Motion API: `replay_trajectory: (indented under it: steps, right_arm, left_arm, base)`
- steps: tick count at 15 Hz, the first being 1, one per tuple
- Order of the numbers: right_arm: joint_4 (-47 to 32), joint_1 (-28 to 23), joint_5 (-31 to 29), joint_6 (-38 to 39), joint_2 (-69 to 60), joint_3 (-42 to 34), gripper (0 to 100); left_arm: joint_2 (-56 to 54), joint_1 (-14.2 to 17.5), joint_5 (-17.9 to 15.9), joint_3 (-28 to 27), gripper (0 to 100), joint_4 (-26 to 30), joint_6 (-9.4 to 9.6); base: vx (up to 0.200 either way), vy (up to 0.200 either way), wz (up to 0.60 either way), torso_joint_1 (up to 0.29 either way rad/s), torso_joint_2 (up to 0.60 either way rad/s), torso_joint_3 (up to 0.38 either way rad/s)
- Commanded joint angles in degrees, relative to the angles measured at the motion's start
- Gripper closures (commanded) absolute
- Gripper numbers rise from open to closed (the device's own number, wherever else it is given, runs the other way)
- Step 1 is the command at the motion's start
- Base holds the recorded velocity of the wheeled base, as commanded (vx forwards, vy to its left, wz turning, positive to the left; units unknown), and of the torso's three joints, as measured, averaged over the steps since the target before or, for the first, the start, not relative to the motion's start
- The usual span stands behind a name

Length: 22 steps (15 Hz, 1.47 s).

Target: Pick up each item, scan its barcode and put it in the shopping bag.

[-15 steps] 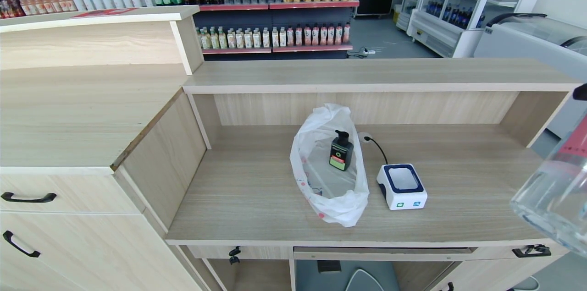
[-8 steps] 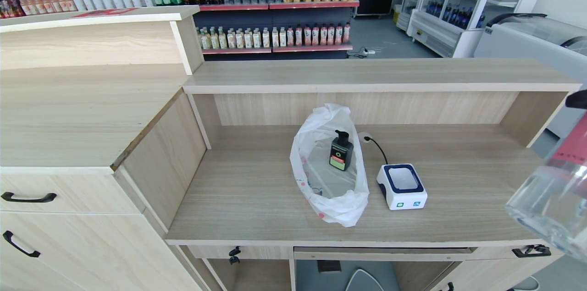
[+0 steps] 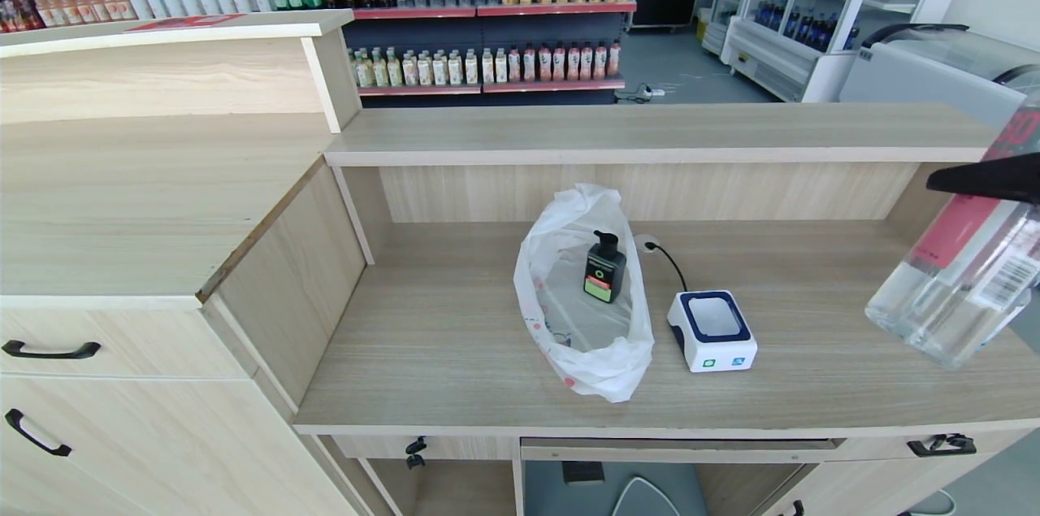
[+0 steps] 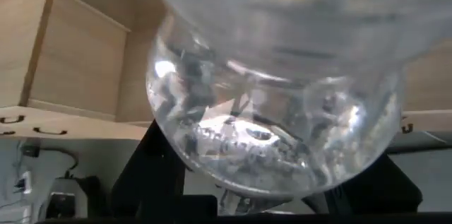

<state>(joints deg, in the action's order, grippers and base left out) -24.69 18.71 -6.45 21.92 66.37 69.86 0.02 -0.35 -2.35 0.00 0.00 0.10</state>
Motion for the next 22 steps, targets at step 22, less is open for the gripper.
replay_trajectory:
  steps: [22]
  right_arm:
    - [79.18, -29.96, 15.41, -53.91, 46.13, -14.41, 100]
  left_arm:
    - [0.06, 0.0, -0.02, 0.0, 0, 0.0, -0.01]
  base:
    - [0.0, 0.0, 0.14, 0.001, 0.0, 0.001]
